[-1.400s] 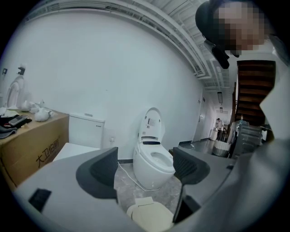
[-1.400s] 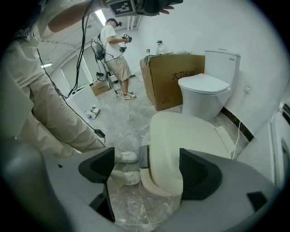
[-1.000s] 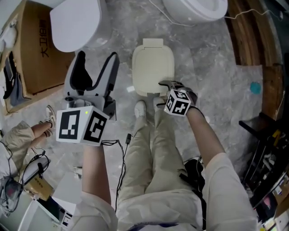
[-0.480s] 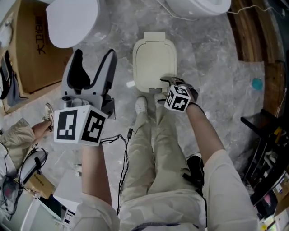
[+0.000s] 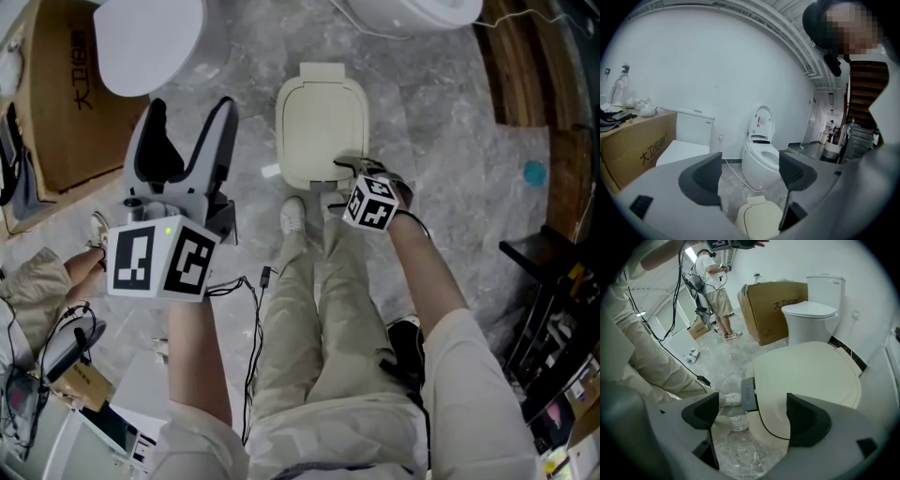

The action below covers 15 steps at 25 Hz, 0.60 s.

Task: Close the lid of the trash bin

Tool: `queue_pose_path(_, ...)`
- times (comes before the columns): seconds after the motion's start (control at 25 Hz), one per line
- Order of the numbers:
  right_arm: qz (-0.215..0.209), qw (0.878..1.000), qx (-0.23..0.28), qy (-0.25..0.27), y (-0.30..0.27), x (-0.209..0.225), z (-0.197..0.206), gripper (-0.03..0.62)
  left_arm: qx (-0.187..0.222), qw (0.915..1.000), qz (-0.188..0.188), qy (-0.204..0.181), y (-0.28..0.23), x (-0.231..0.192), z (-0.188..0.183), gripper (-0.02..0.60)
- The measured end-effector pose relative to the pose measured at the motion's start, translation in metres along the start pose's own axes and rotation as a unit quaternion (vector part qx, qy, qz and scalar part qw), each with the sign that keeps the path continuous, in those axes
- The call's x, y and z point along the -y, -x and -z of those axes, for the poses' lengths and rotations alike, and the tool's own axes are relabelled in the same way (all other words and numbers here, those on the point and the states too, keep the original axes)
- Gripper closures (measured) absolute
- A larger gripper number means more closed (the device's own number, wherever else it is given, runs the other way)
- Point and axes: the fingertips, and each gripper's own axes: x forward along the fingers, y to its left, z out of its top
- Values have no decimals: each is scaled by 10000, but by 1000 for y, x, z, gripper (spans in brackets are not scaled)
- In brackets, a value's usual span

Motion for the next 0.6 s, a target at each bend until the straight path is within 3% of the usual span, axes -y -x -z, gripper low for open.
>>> queue_pose_path(0.4, 59, 9999, -59, -123, -4, 2, 0, 151, 14, 10000, -53, 67, 2, -6, 3, 219)
queue_pose_path(0.6, -184, 9967, 6, -787, 16, -10, -14, 135, 1, 9998, 16, 175, 13, 2, -10, 219)
